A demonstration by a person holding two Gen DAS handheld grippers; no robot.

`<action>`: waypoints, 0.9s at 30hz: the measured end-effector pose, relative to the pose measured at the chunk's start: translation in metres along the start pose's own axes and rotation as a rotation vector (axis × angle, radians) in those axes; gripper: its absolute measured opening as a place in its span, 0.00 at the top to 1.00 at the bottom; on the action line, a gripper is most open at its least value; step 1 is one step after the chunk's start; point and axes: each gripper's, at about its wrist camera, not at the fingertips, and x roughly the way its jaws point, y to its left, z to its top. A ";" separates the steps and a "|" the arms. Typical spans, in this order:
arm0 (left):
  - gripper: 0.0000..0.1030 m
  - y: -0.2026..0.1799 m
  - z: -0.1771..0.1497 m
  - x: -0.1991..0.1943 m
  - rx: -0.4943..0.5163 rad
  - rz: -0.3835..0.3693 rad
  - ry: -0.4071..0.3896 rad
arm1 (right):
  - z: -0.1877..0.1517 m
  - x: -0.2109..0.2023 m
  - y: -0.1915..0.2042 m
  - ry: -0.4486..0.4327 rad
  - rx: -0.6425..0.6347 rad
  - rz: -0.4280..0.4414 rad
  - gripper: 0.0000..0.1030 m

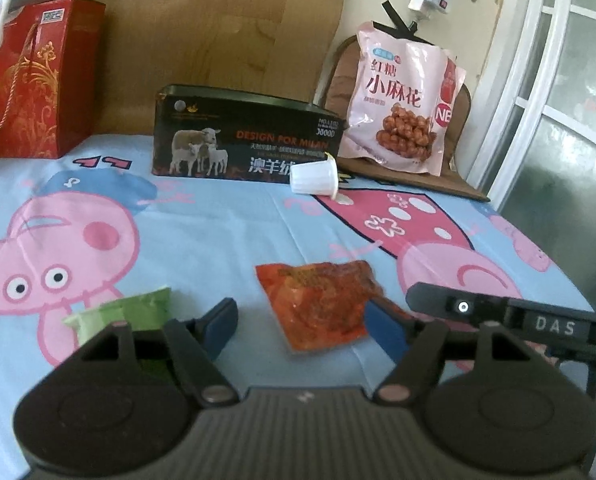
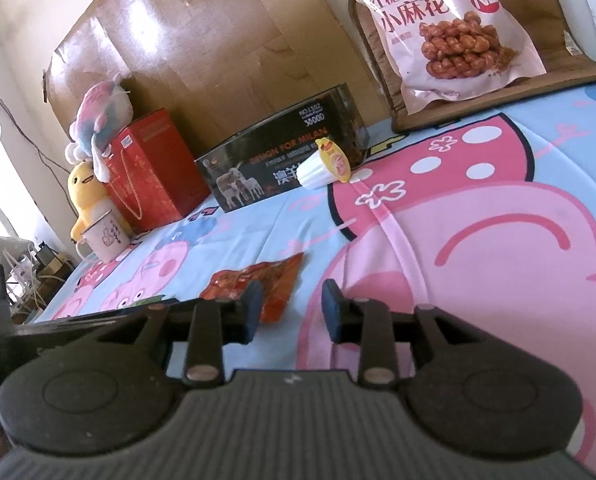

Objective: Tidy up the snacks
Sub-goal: 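Hold the left tool above the orange snack bag while the right tool approaches it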

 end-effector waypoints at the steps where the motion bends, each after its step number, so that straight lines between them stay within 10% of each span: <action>1: 0.27 0.000 0.000 -0.001 0.000 -0.001 -0.004 | 0.000 0.000 0.000 -0.001 0.002 0.000 0.63; 27: 0.20 0.009 -0.003 -0.009 -0.046 -0.047 -0.031 | -0.001 0.001 -0.002 -0.005 0.015 0.017 0.56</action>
